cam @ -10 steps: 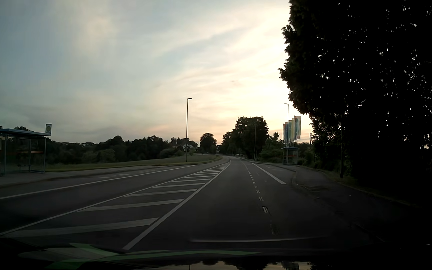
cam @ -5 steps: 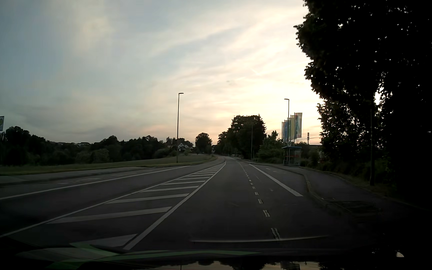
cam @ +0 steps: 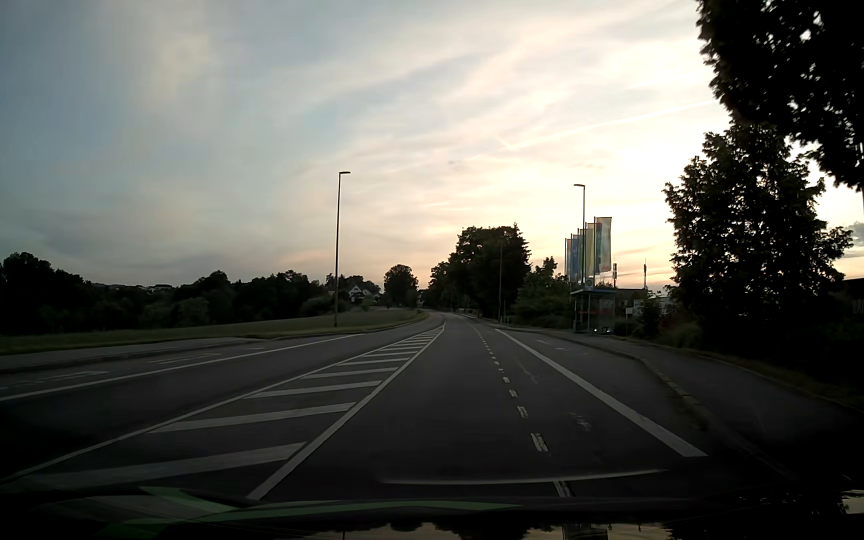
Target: Follow the waypoints while adhering to traffic rules and regulations
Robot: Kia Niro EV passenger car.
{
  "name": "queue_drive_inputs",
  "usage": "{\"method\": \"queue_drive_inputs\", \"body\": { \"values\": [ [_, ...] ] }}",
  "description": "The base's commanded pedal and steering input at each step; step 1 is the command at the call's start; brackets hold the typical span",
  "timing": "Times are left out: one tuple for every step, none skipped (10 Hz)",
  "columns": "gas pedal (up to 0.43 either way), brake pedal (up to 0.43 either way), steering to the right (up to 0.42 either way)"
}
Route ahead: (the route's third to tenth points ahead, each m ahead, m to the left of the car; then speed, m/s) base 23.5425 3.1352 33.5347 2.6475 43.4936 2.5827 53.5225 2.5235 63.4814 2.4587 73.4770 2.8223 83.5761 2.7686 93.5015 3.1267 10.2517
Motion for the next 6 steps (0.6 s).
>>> {"method": "queue_drive_inputs", "body": {
  "values": [
    [0.378,0.000,0.008],
    [0.378,0.000,0.008],
    [0.378,0.000,0.008],
    [0.378,0.000,0.007],
    [0.378,0.000,0.007],
    [0.378,0.000,0.007]
  ]
}}
